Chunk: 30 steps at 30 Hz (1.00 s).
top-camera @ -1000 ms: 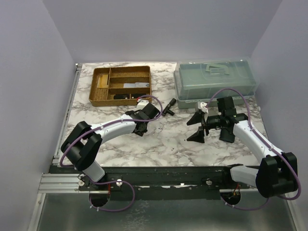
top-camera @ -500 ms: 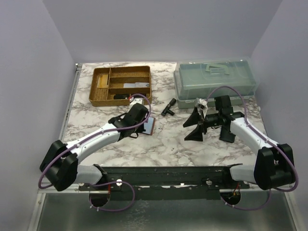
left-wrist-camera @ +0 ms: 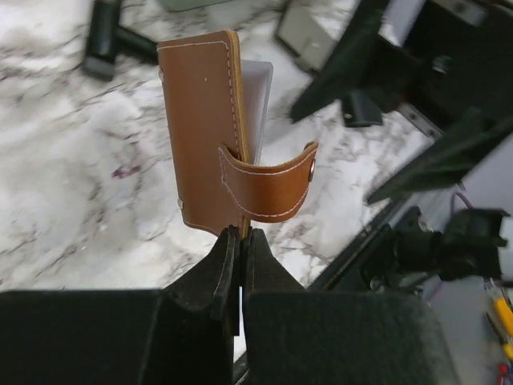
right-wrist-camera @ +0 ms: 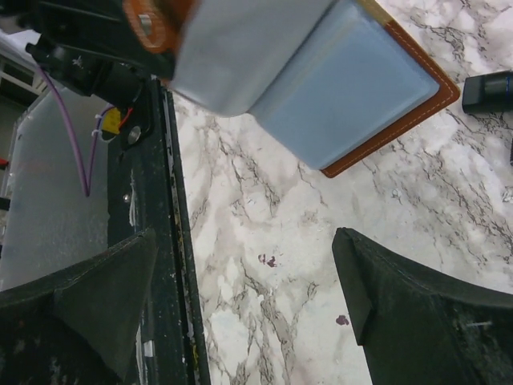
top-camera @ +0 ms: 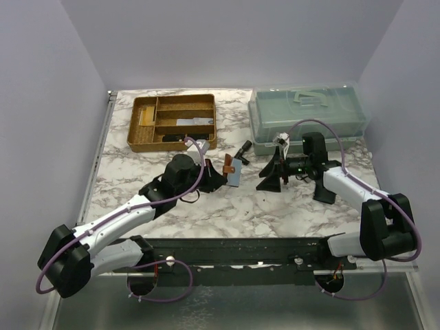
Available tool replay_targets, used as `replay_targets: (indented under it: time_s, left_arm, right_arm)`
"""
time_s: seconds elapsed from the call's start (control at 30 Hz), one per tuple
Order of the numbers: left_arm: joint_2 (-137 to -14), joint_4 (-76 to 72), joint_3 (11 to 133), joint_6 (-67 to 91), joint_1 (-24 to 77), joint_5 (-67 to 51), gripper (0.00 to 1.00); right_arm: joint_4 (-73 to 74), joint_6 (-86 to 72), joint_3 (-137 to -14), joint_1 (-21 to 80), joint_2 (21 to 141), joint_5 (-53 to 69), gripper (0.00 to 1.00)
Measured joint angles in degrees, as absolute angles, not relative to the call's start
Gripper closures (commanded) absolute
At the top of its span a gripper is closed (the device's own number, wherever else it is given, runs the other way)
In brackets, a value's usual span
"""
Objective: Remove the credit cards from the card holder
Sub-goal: Pick up the card holder from the center of the board.
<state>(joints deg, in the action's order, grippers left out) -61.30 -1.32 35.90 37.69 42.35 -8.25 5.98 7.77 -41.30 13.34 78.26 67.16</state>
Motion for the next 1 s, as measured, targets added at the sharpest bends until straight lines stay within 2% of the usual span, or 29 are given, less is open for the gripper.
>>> replay_targets:
  time_s: [0.3, 0.77, 0.87, 1.0]
  left_arm:
    - [-54.9, -6.6, 36.9, 29.8, 42.9, -21.7, 1.00]
    - [-54.2, -6.8, 43.1, 26.7, 44.6, -33.7, 1.00]
    - [-54.2, -7.1, 43.8, 26.9, 45.1, -35.1, 1.00]
    - [-54.3, -7.7, 43.8, 27.4, 45.5, -36.7, 1.00]
  right_arm:
    - [2.8, 5.4, -40.8, 12.7, 76.0, 66.2, 0.00]
    - [-9.9, -2.0, -36.1, 9.0, 70.5, 77.5, 0.01]
    - [-16.5, -6.6, -33.9, 8.9, 67.8, 81.1, 0.10]
    - [-28.8, -15.9, -31.4, 8.9, 66.5, 85.5, 0.31]
